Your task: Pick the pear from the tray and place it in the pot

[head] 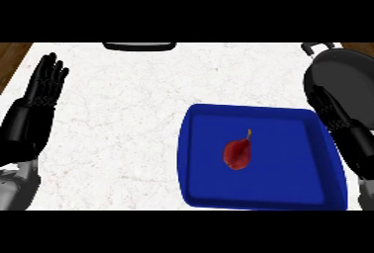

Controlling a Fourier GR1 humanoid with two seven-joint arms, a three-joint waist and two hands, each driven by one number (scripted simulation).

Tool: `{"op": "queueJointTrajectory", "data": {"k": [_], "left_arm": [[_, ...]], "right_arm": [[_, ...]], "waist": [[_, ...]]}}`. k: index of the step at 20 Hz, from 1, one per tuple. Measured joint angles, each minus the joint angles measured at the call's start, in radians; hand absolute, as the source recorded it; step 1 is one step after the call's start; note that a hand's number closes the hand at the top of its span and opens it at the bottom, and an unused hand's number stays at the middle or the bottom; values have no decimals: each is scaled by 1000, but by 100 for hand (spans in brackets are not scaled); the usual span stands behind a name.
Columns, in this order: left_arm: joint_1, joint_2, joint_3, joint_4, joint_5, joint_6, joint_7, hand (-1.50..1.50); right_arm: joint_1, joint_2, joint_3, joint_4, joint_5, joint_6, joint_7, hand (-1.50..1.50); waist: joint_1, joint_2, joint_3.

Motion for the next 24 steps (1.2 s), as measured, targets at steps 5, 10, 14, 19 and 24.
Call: {"op": "queueJointTrajectory", "data": {"k": [5, 10, 14, 19, 24], "left_arm": [[22, -18, 35, 17, 23, 48, 88, 0], [39, -40, 52, 52, 54, 85, 177, 0], [31, -57, 46, 37, 52, 115, 256, 0], [26, -83, 61, 49, 26, 118, 286, 0], [33, -94, 60, 25, 16, 122, 314, 0]], "right_arm": [[-3, 57, -84, 78, 47, -151, -41, 150], [43, 39, -123, 165, 235, -375, -66, -150], [89, 153, -128, 177, 293, -519, -196, -150], [149, 179, -85, 35, 372, -553, -181, -150], [176, 77, -14, -123, 441, -457, 59, -150]], "waist": [[1, -14, 21], [-2, -12, 22], [-3, -18, 27], [-5, -22, 27], [-3, -24, 26]]}}
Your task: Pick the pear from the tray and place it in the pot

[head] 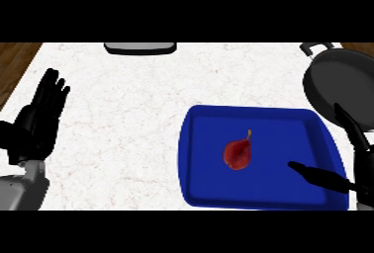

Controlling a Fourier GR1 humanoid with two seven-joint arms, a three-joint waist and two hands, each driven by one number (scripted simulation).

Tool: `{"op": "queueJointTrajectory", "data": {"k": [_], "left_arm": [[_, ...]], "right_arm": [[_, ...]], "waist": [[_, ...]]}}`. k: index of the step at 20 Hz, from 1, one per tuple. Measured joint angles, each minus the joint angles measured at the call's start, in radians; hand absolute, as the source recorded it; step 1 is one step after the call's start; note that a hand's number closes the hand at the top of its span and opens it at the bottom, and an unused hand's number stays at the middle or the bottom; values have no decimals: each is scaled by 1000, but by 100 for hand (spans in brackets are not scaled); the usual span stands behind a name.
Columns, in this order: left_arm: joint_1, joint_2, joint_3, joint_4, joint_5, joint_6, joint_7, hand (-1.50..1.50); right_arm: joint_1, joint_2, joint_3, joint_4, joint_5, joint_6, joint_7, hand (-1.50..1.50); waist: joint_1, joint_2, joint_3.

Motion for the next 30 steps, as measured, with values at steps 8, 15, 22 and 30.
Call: {"op": "queueJointTrajectory", "data": {"k": [8, 15, 22, 30], "left_arm": [[-30, -11, -11, -3, -13, 2, 25, 0], [-35, -20, 4, 12, -22, -13, 25, 0], [-17, -59, 30, 14, -54, -38, 17, 0], [-44, -83, 65, 19, -89, -57, 43, 0]], "right_arm": [[-114, -144, 163, -107, 89, 252, 458, -150], [-308, -68, 290, -94, 119, 428, 797, -150], [-377, 84, 301, 9, 193, 492, 856, -150], [-377, 182, 304, 92, 310, 533, 909, -150]], "waist": [[18, 2, -2], [18, 3, 0], [9, 2, 1], [5, 2, 2]]}}
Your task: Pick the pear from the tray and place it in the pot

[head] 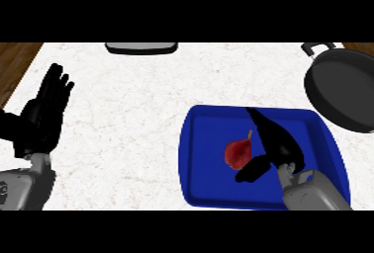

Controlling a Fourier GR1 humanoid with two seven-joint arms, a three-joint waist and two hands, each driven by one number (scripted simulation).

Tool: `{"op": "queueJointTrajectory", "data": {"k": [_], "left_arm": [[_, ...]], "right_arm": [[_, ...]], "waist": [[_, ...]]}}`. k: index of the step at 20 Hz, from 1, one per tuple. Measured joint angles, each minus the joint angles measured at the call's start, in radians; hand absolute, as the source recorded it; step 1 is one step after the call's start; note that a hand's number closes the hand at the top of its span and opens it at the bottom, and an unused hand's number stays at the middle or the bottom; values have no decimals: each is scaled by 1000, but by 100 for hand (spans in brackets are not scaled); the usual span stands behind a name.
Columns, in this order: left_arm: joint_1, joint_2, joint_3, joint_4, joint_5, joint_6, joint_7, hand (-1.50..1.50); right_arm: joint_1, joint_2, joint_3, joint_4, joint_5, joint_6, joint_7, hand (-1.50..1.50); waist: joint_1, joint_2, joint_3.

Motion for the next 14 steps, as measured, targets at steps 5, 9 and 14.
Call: {"op": "queueJointTrajectory", "data": {"k": [5, 9, 14], "left_arm": [[20, -20, 15, -42, -23, -16, 21, 0], [16, -31, 36, -48, -38, -33, 33, 0], [10, -40, 60, -54, -47, -60, 53, 0]], "right_arm": [[2, 37, -45, 44, 50, 27, -34, -150], [16, 77, -62, 106, 105, 15, -93, -150], [26, 108, -93, 171, 153, 17, -146, -150]], "waist": [[0, 0, 0], [0, 0, 0], [0, 0, 0]]}}
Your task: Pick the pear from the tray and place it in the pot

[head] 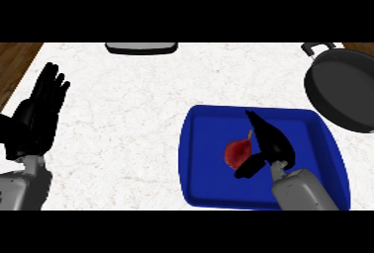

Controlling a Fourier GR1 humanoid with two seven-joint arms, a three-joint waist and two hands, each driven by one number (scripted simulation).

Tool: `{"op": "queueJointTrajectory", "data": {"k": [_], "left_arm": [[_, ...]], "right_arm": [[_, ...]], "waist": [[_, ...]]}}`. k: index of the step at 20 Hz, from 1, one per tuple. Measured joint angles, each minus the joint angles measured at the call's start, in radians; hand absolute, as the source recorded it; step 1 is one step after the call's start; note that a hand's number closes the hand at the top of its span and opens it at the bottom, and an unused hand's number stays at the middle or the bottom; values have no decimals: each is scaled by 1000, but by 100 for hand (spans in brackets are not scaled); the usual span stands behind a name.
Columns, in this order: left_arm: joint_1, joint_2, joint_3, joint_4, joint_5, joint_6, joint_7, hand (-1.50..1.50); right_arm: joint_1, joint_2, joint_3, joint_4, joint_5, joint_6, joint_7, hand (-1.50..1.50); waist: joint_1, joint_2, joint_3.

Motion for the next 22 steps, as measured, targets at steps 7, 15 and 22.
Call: {"op": "queueJointTrajectory", "data": {"k": [7, 15, 22], "left_arm": [[18, -34, 15, 22, -30, -22, -41, 0], [9, -52, 26, 10, -44, -33, -21, 0], [13, -53, 55, 22, -44, -60, -33, 0]], "right_arm": [[3, 30, -39, 68, 47, 10, -67, 150], [-4, 34, -27, 137, 121, 7, -217, 150], [34, 41, -1, 90, 174, 29, -273, 150]], "waist": [[0, -1, 0], [0, -4, -2], [-1, -5, -3]]}}
